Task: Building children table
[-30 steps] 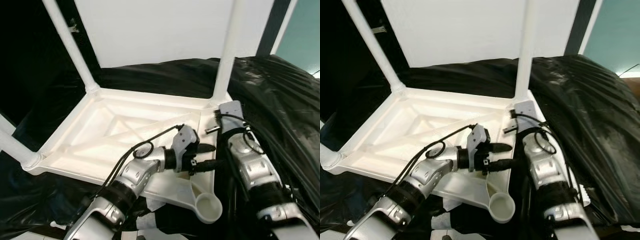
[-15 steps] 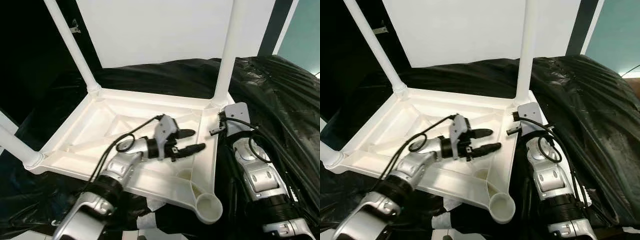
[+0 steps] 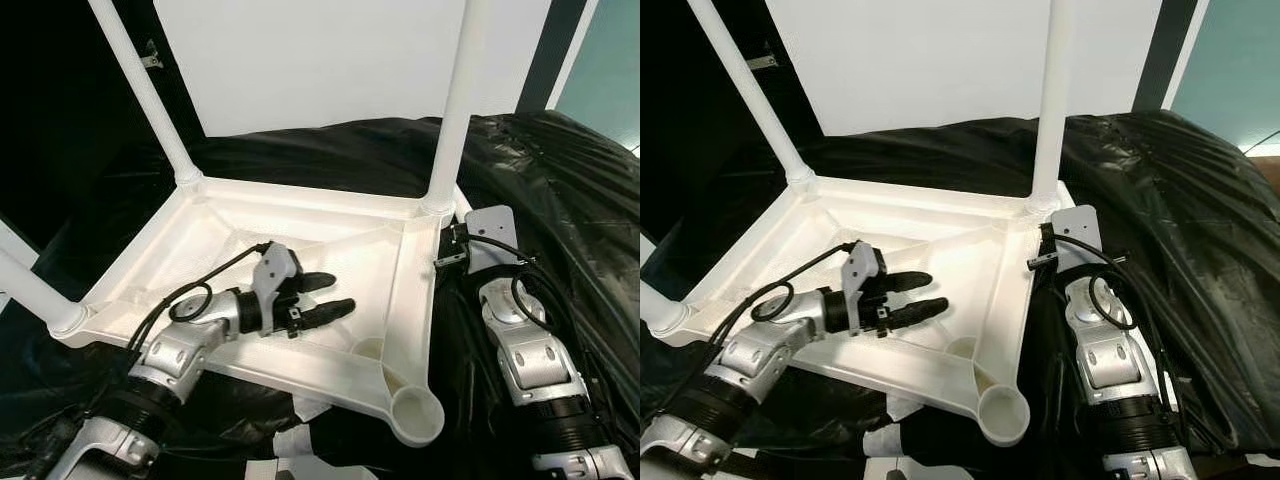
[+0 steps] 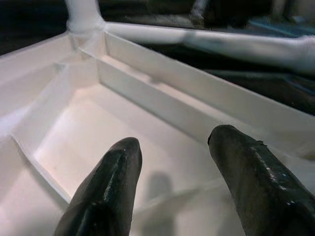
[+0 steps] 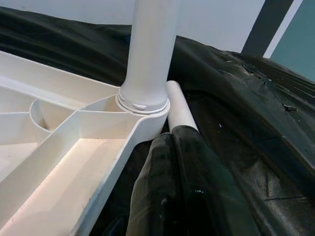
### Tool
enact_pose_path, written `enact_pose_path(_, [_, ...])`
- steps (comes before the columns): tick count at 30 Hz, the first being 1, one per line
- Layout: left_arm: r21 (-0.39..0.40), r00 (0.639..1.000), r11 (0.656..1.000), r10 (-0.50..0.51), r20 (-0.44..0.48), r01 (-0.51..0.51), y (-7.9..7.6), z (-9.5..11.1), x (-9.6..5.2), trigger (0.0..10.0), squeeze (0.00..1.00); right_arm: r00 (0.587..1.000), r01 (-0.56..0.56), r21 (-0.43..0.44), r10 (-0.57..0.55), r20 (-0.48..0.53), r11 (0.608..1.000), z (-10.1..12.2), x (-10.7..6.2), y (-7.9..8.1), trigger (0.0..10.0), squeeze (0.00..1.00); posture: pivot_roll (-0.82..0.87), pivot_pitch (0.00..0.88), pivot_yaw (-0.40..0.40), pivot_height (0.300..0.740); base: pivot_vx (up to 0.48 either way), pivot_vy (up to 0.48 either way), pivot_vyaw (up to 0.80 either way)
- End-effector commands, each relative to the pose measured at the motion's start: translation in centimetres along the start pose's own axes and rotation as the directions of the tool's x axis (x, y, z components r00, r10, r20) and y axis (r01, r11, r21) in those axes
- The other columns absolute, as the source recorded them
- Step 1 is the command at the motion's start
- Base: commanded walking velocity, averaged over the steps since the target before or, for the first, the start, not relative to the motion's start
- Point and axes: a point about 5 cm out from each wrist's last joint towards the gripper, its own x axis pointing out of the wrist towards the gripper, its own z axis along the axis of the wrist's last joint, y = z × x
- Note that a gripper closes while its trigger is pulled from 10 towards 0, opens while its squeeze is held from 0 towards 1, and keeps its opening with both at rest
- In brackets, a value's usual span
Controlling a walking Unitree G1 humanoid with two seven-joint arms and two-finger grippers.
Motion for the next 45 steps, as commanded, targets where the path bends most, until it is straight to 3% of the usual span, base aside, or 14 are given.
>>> enact_pose_path(1, [-0.028, 0.885, 0.886, -0.463, -0.034, 0.463, -2.4, 0.1, -1.2, 10.0, 0.0, 1.0, 0.005, 0.007, -0.005, -0.002, 1.0, 0.2, -0.1, 0.0, 10.0, 0.0, -0.1, 0.0, 0.085, 0.74, 0.0, 0.0, 0.0])
enact_pose_path(13, [-0.078, 0.757, 0.775, -0.63, -0.173, 0.627, -4.4, -1.2, -2.4, 10.0, 0.0, 1.0, 0.017, 0.011, -0.017, -0.012, 1.0, 0.1, -0.1, -0.4, 10.0, 0.0, -0.11, 0.0, 0.087, 0.74, 0.0, 0.0, 0.0])
enact_pose_path(15, [-0.078, 0.757, 0.775, -0.63, -0.173, 0.627, -4.4, -1.2, -2.4, 10.0, 0.0, 1.0, 0.017, 0.011, -0.017, -0.012, 1.0, 0.1, -0.1, -0.4, 10.0, 0.0, -0.11, 0.0, 0.087, 0.74, 0.0, 0.0, 0.0])
enact_pose_path(19, [-0.093, 0.717, 0.744, -0.664, -0.212, 0.662, -5.2, -1.8, -2.8, 10.0, 0.0, 1.0, 0.018, 0.013, -0.017, -0.022, 1.0, -0.1, -0.3, -0.4, 10.0, 0.0, -0.11, 0.0, 0.085, 0.74, 0.0, 0.0, 0.0])
enact_pose_path(28, [-0.095, 0.679, 0.755, -0.631, -0.376, 0.649, -5.4, -4.7, -2.5, 10.0, 0.0, 1.0, 0.013, 0.025, -0.013, -0.022, 1.0, 0.1, -0.3, -0.5, 10.0, 0.0, -0.12, 0.0, 0.078, 0.74, 0.0, 0.0, 0.0])
enact_pose_path(33, [-0.034, 0.701, 0.808, -0.531, -0.476, 0.589, -4.6, -5.9, -1.3, 10.0, 0.0, 1.0, 0.011, 0.029, -0.01, -0.016, 1.0, 0.3, -0.2, -0.6, 10.0, 0.0, -0.12, 0.0, 0.074, 0.74, 0.0, 0.0, 0.0])
enact_pose_path(34, [-0.013, 0.724, 0.83, -0.494, -0.481, 0.558, -4.2, -6.1, -0.7, 10.0, 0.0, 1.0, 0.009, 0.03, -0.009, -0.015, 1.0, 0.4, -0.2, -0.6, 10.0, 0.0, -0.12, 0.0, 0.072, 0.74, 0.0, 0.0, 0.0])
enact_pose_path(35, [0.005, 0.76, 0.86, -0.447, -0.472, 0.51, -3.8, -6.2, 0.2, 7.9, 0.0, 1.0, 0.008, 0.032, -0.007, -0.013, 0.999, 0.5, -0.2, -0.5, 10.0, 0.0, -0.13, 0.0, 0.073, 0.74, 0.0, 0.0, 0.0])
enact_pose_path(36, [0.016, 0.781, 0.878, -0.418, -0.464, 0.479, -3.5, -6.3, 0.8, 7.9, 0.0, 1.0, 0.006, 0.033, -0.006, -0.012, 0.999, 0.5, -0.2, -0.5, 10.0, 0.0, -0.13, 0.0, 0.074, 0.74, 0.0, 0.0, 0.0])
enact_pose_path(37, [0.035, 0.812, 0.909, -0.353, -0.465, 0.416, -3.0, -6.6, 1.6, 0.0, 0.0, 1.0, 0.004, 0.036, -0.004, -0.009, 0.999, 0.6, -0.3, -0.5, 10.0, 0.0, -0.13, 0.0, 0.074, 0.74, 0.0, 0.0, 0.0])
enact_pose_path(38, [0.035, 0.812, 0.909, -0.353, -0.465, 0.416, -3.0, -6.6, 1.6, 0.0, 0.0, 1.0, 0.004, 0.036, -0.004, -0.009, 0.999, 0.6, -0.3, -0.5, 10.0, 0.0, -0.13, 0.0, 0.074, 0.74, 0.0, 0.0, 0.0])
enact_pose_path(41, [0.064, 0.868, 0.966, -0.197, -0.456, 0.252, -1.6, -7.1, 3.4, 0.0, 0.0, 1.0, 0.001, 0.046, -0.001, -0.001, 0.999, 0.9, -0.4, -0.4, 10.0, 0.0, -0.13, 0.0, 0.077, 0.74, 0.0, 0.0, 0.0])
enact_pose_path(42, [0.064, 0.868, 0.966, -0.197, -0.456, 0.252, -1.6, -7.1, 3.4, 0.0, 0.0, 1.0, 0.001, 0.046, -0.001, -0.001, 0.999, 0.9, -0.4, -0.4, 10.0, 0.0, -0.13, 0.0, 0.077, 0.74, 0.0, 0.0, 0.0])
enact_pose_path(45, [0.061, 0.899, 0.993, -0.065, -0.434, 0.101, -0.6, -7.2, 4.8, 0.0, 0.0, 1.0, 0.0, 0.053, 0.0, 0.001, 0.999, 1.0, -0.5, -0.3, 10.0, 0.0, -0.13, 0.0, 0.08, 0.74, 0.0, 0.0, 0.0])
